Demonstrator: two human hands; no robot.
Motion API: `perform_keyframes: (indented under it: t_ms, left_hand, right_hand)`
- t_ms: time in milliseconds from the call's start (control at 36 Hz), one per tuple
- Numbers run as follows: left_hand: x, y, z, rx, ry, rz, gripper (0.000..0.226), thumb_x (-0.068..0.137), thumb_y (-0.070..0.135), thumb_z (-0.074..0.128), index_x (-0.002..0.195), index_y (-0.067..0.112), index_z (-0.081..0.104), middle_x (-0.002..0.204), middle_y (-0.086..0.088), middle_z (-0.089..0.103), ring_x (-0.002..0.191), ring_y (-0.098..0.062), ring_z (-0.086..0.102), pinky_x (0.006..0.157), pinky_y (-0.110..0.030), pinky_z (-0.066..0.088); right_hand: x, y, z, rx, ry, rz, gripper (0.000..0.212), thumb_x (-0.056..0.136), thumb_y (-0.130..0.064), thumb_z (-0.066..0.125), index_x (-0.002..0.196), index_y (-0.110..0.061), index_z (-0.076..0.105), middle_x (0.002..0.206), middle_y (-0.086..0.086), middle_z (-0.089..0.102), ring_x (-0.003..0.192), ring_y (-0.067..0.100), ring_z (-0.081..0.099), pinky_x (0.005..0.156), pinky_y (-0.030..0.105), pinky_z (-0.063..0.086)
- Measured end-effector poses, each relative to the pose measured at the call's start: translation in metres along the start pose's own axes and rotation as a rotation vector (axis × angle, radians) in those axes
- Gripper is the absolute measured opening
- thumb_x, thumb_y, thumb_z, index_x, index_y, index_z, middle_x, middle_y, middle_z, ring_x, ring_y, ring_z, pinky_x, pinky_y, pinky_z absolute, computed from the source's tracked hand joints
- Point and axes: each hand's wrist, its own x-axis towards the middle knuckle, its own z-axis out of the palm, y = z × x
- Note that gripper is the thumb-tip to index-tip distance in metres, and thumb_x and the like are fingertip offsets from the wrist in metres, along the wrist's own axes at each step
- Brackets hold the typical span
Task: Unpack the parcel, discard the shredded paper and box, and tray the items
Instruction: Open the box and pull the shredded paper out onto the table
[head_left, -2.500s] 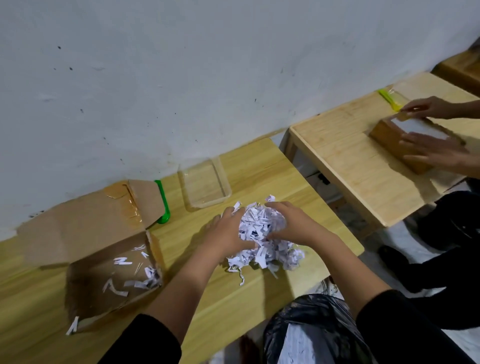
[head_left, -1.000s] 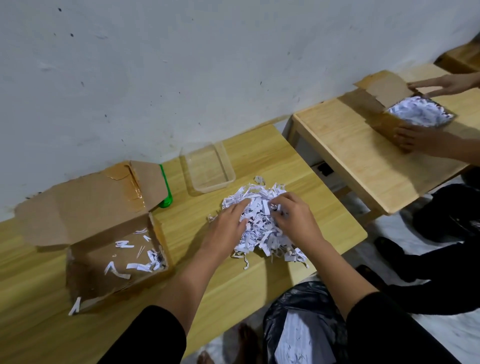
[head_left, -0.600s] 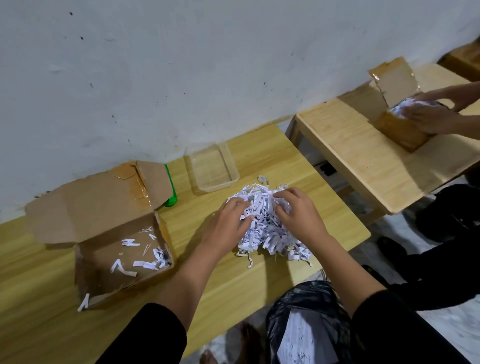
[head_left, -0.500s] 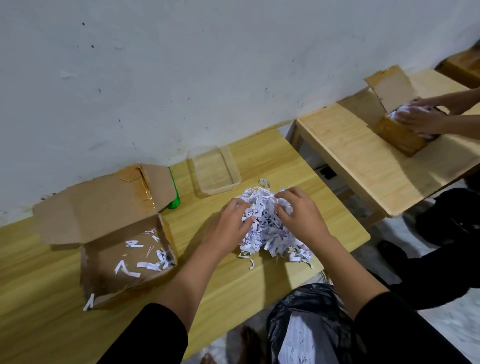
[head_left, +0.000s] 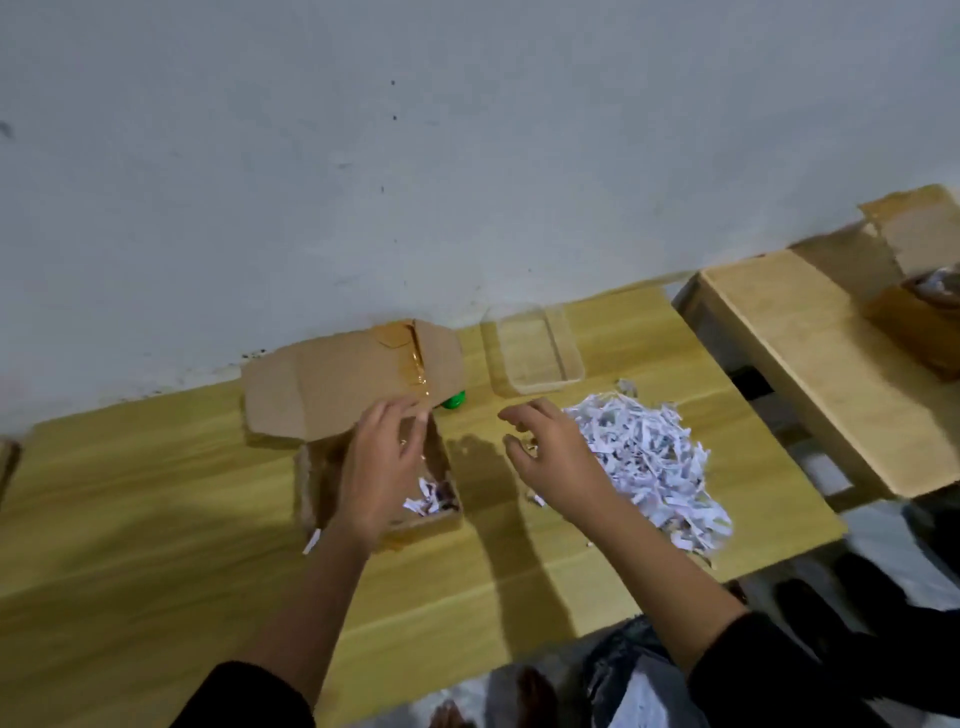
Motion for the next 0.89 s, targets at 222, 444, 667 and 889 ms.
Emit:
perform_keyframes:
  t_ms: [222,444,667,889]
  left_hand:
    - [-0.04,-0.098,-0.063,-0.172,0.341,-0.48,0.04,0.088,0.024,0.04,0.109,-0.004,0.059,0.103,-0.019,0.059,0.096,-0.031,0.054,0.083,-0.032,0.039]
    - [-0.044,-0.124,-0.039,-0.596,0.087,-0.697,0.037,0.093,0.03,0.052,0.126,0.013,0.054,0.125,-0.001,0.056,0.115,-0.015,0.051,0.103,-0.028,0.043]
    - [-0.037,-0.115,-0.036,-0.638,-0.007,-0.647,0.042,0.096,0.01,0.046,0.137,0.007,0.043,0.134,-0.008,0.052,0.122,-0.018,0.05,0.107,-0.033,0.038]
    - [-0.032,-0.12,-0.028,-0.609,0.013,-0.651,0.042,0.095,0.01,0.049,0.136,0.01,0.044,0.13,-0.006,0.054,0.116,-0.012,0.051,0.097,-0.02,0.041]
  right_hand:
    - [-0.005,-0.066,0.1,0.131,-0.39,-0.184,0.028,0.086,-0.008,0.057,0.113,-0.009,0.062,0.115,0.009,0.06,0.103,0.021,0.056,0.087,0.017,0.038]
    - [-0.005,-0.094,0.152,0.155,-0.507,-0.206,0.019,0.083,-0.013,0.061,0.102,-0.012,0.064,0.096,0.004,0.061,0.085,0.02,0.06,0.08,0.036,0.049]
    - [-0.001,-0.083,0.161,0.138,-0.466,-0.19,0.008,0.081,-0.014,0.06,0.084,-0.019,0.066,0.083,-0.002,0.067,0.075,0.016,0.061,0.071,0.037,0.052]
    - [0.025,-0.051,0.12,0.044,-0.348,-0.045,0.007,0.08,-0.005,0.064,0.081,-0.009,0.07,0.082,0.01,0.071,0.076,0.024,0.065,0.076,0.038,0.053]
